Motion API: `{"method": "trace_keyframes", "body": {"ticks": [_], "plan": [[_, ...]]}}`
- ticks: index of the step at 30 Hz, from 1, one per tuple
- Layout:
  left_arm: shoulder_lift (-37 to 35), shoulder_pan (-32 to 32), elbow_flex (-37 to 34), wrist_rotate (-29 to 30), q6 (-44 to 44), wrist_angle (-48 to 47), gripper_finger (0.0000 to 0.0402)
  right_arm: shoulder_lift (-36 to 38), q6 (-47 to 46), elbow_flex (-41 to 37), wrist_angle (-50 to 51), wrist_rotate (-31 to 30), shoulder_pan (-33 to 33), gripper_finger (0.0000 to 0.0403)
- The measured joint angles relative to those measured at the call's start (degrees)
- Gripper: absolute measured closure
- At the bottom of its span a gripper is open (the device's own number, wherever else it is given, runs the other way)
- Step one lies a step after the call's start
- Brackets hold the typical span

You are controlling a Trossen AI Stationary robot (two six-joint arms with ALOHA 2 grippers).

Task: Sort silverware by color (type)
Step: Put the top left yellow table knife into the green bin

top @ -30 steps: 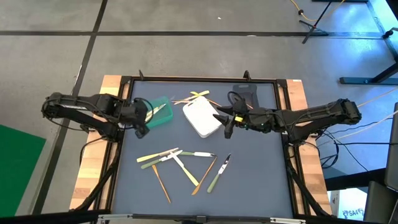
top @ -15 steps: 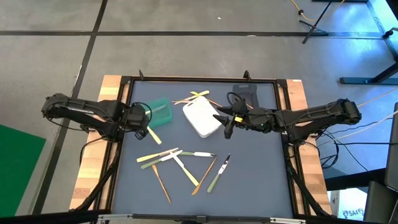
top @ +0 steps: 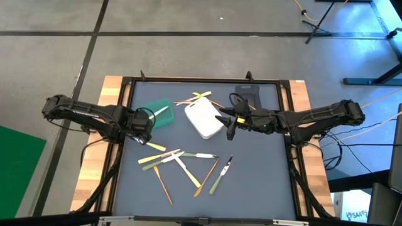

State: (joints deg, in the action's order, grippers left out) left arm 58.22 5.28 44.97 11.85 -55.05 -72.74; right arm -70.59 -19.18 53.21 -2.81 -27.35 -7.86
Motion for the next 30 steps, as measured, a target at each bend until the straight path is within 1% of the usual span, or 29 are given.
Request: {"method": "trace_keyframes", "body": {"ticks": [6,9,13,16,19,23,27,30], "plan": [[0.0,0.0,0.0,-3.5,0.1,0.5,0.0399,0.0,0.0,0.0,0.0,0.0,0.0,0.0230],[0.0,0.0,0.0,-6.2,2.6,1.0,0.0399,0.0,0.0,0.0,0.0,0.0,0.0,0.0230],[0.0,0.0,0.0,-10.4,7.1,5.9,0.0399,0.0,0.0,0.0,0.0,0.0,0.0,0.0230],[0.0,0.0,0.0,-12.2,10.4,12.3,0.0394,0.0,0.0,0.0,0.0,0.0,0.0,0.0230],[0.0,0.0,0.0,-12.9,12.2,17.3,0.0368,0.0,0.0,0.0,0.0,0.0,0.0,0.0230],[1.5,0.0,0.0,-12.9,15.2,20.2,0.0316,0.0,0.0,0.0,0.1,0.0,0.0,0.0230],[4.1,0.8,0.0,-12.9,23.1,22.0,0.0272,0.0,0.0,0.0,0.5,0.0,0.0,0.0230],[6.7,2.3,0.0,-12.8,30.4,23.4,0.0254,0.0,0.0,0.0,1.3,0.0,0.0,0.0230]]}}
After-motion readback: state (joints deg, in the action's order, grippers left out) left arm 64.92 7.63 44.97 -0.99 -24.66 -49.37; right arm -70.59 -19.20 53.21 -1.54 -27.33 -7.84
